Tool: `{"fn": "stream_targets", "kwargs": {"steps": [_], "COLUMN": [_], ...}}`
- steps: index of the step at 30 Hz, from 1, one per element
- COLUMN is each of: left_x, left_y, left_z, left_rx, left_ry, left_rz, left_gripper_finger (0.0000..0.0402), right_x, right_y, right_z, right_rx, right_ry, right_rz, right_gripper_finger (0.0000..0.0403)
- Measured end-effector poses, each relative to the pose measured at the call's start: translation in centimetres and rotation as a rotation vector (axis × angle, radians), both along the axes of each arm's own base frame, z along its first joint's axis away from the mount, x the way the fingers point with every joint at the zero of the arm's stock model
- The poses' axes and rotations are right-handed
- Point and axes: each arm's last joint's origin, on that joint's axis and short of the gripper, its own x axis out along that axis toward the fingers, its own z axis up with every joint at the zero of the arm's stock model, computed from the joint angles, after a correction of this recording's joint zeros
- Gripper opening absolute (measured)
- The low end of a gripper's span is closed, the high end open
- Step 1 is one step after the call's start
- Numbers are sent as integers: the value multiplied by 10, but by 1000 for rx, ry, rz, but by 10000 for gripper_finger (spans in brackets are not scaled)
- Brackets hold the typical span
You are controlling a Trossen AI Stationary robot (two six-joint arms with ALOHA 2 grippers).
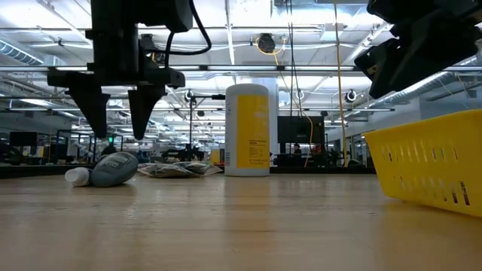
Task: Pick & Place Travel size toiletries
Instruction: Put the deodorant into the top blue basket
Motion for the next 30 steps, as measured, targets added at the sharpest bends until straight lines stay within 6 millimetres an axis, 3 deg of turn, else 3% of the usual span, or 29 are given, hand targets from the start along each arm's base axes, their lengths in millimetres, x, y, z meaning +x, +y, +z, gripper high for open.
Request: {"fn": "stream_targets", "kwargs": {"steps": [6,13,30], "left_x": [1,0,12], "left_y": [0,0,-3], "left_z": [-3,-3,-23], "left_rx": [-9,-13,-19], "left_ry": [-14,-19,-6], "left_rz": [9,53,48], "left_gripper_finger": [302,295,309], "right_x": [0,0,1], "right_y": [0,0,0], "right_z": [0,0,1], "right_rx": [1,3,7], "right_ry": [0,0,-15], "right_rz": [-1,-2,0], "right_gripper_finger": [125,125,125]}}
